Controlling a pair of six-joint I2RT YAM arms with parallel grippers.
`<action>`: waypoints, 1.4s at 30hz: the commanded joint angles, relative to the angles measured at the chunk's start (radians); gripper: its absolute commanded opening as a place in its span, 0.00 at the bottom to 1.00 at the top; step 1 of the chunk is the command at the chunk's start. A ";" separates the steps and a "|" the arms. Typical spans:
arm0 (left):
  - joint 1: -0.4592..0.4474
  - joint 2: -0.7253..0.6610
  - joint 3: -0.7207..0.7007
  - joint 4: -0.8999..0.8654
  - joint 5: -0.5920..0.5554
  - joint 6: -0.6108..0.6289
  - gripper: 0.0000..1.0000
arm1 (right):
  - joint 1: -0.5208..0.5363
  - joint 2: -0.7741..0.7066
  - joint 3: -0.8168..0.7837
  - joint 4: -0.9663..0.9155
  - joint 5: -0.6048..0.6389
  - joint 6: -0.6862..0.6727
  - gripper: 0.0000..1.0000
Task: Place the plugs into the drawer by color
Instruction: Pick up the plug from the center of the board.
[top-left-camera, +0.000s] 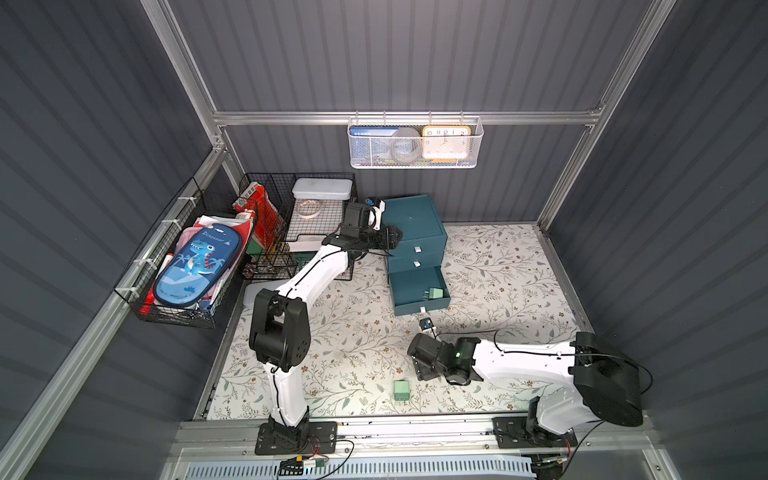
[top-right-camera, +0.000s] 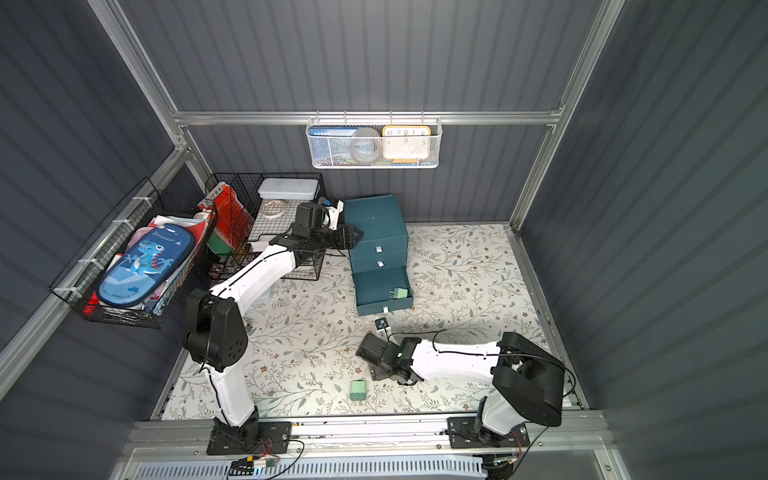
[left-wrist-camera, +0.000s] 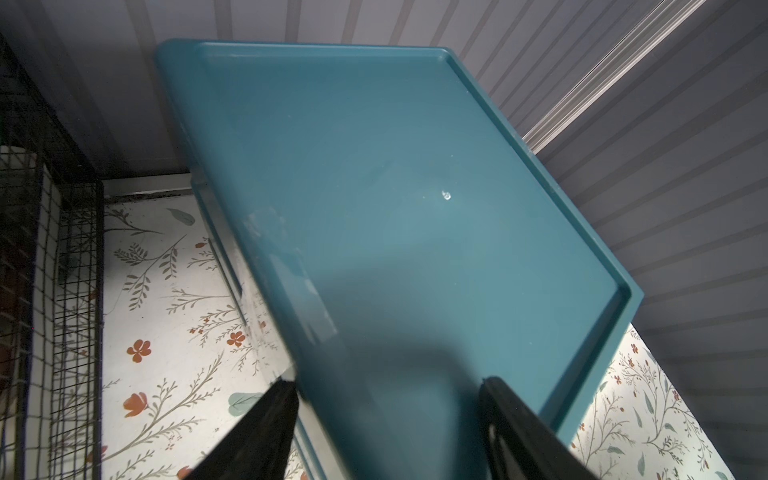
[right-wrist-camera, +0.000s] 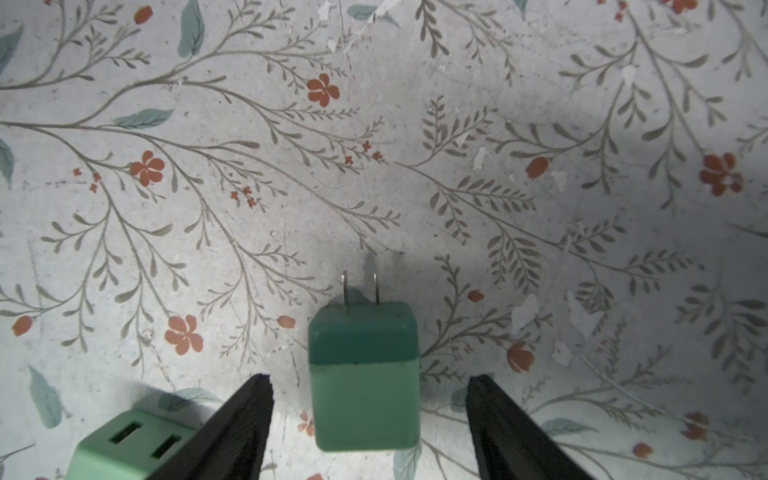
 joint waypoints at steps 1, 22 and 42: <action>-0.012 0.047 -0.039 -0.173 -0.032 0.038 0.73 | -0.008 0.029 0.004 -0.002 0.001 0.003 0.75; -0.012 0.047 -0.041 -0.173 -0.033 0.036 0.73 | -0.022 0.090 0.021 -0.002 0.029 -0.020 0.53; -0.012 0.062 -0.031 -0.177 -0.031 0.032 0.73 | -0.213 -0.016 0.195 -0.053 0.022 -0.216 0.34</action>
